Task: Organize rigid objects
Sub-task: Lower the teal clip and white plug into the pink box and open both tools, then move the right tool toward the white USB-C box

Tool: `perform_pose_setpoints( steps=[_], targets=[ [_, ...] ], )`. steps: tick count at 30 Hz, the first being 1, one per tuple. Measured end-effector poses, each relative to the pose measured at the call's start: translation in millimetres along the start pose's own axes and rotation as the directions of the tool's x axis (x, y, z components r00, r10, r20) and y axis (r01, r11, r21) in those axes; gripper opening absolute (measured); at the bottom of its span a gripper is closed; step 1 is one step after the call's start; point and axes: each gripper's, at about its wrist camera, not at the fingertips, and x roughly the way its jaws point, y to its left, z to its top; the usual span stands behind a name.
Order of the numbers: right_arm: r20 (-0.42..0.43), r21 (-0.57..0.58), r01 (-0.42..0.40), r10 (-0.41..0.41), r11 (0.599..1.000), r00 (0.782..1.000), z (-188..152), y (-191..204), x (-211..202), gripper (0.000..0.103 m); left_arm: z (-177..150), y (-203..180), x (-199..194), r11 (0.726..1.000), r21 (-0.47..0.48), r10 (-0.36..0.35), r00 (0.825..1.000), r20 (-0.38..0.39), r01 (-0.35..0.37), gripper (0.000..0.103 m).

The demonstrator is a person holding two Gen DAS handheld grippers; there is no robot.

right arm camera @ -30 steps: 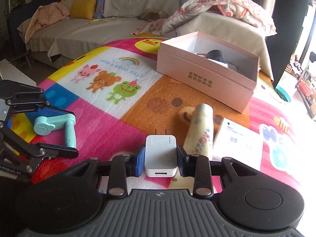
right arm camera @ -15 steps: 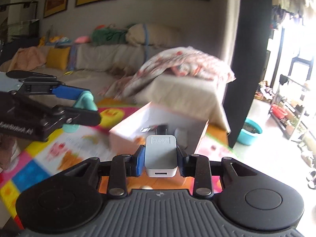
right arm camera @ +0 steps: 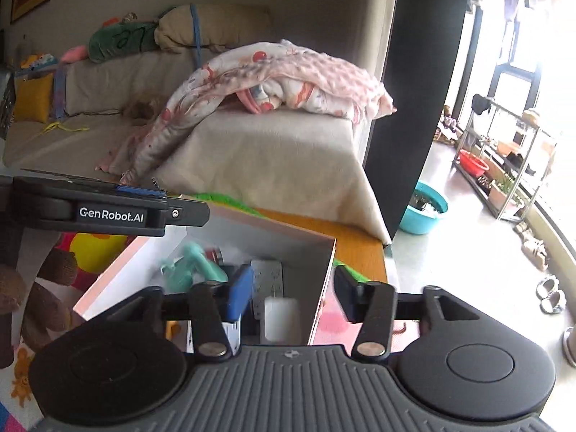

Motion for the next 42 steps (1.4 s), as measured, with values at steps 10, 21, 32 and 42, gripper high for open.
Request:
perform_pose_setpoints(
  steps=[10,21,32,42],
  targets=[
    [0.014,-0.061,0.013,-0.012,0.998,1.0,-81.3,-9.1,-44.7,0.084,-81.9,-20.1,-83.7,0.999,0.045,-0.026,1.0,0.0,0.026,0.059],
    [0.032,-0.039,0.075,-0.074,0.996,0.997,-158.0,7.7,-99.5,0.084,-152.1,-42.7,-113.8,0.998,0.07,0.006,0.991,-0.135,0.003,0.059],
    [-0.029,0.128,0.024,-0.02,0.992,0.999,-167.8,5.8,-84.1,0.084,-169.4,-46.6,-124.4,0.998,0.058,0.047,0.986,-0.163,-0.038,0.059],
    [-0.074,0.096,-0.143,0.15,0.985,0.986,-175.0,48.3,-69.7,0.083,-171.2,-34.1,-127.9,0.997,0.033,0.071,0.983,-0.167,-0.067,0.059]
  ],
)
